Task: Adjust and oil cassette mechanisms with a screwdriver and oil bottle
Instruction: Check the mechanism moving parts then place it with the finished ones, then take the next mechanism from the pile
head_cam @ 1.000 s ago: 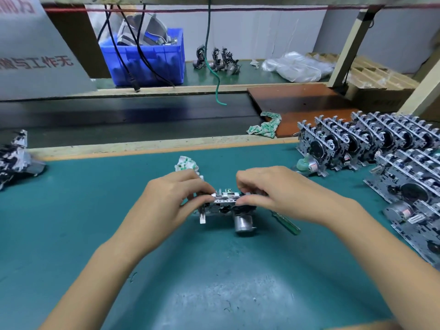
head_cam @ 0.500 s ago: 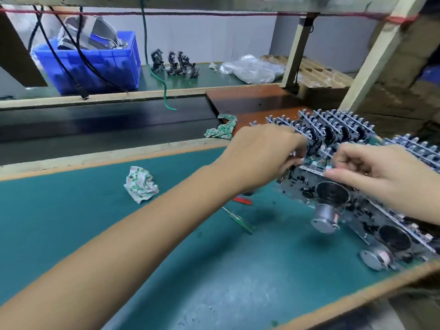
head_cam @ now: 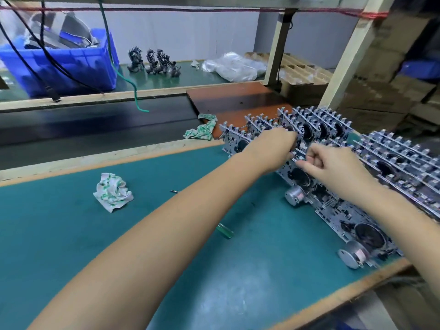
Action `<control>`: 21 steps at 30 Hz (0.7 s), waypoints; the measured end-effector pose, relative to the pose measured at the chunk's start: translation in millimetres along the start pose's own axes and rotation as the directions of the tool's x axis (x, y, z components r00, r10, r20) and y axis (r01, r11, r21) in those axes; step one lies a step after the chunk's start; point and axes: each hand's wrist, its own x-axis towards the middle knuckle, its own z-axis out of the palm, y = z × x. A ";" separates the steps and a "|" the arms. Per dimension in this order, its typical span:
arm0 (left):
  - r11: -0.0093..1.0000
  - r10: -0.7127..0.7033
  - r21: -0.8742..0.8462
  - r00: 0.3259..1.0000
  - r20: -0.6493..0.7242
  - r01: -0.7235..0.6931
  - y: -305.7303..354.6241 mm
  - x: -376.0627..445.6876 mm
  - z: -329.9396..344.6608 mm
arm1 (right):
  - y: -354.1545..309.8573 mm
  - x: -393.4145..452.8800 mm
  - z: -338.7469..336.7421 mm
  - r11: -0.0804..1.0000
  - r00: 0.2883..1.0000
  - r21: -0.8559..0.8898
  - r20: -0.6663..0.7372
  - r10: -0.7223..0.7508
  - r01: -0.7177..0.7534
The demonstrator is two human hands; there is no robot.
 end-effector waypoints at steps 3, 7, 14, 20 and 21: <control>0.993 -0.052 -0.101 0.997 0.048 0.056 -0.5 -2.0 9.7 | -4.9 4.3 0.4 0.982 0.998 -0.183 0.033 0.051 -0.044; 0.992 -0.047 -0.113 0.994 0.094 0.058 6.0 -14.4 0.8 | -29.8 5.7 -9.2 0.924 0.998 -0.379 -0.066 0.025 -0.048; 0.996 -0.083 0.011 0.983 -0.165 0.086 -3.1 -122.9 -65.0 | -122.9 -31.2 -29.9 0.953 0.976 0.241 -0.165 -0.146 0.183; 0.882 -0.470 -0.089 0.879 -0.076 0.463 -47.7 -261.1 -75.8 | -227.0 -45.3 28.0 0.814 0.870 0.362 0.016 -0.493 0.454; 0.831 -0.553 -0.108 0.831 -0.064 0.545 -58.5 -282.8 -72.8 | -245.6 -45.2 42.5 0.784 0.828 0.369 0.064 -0.557 0.499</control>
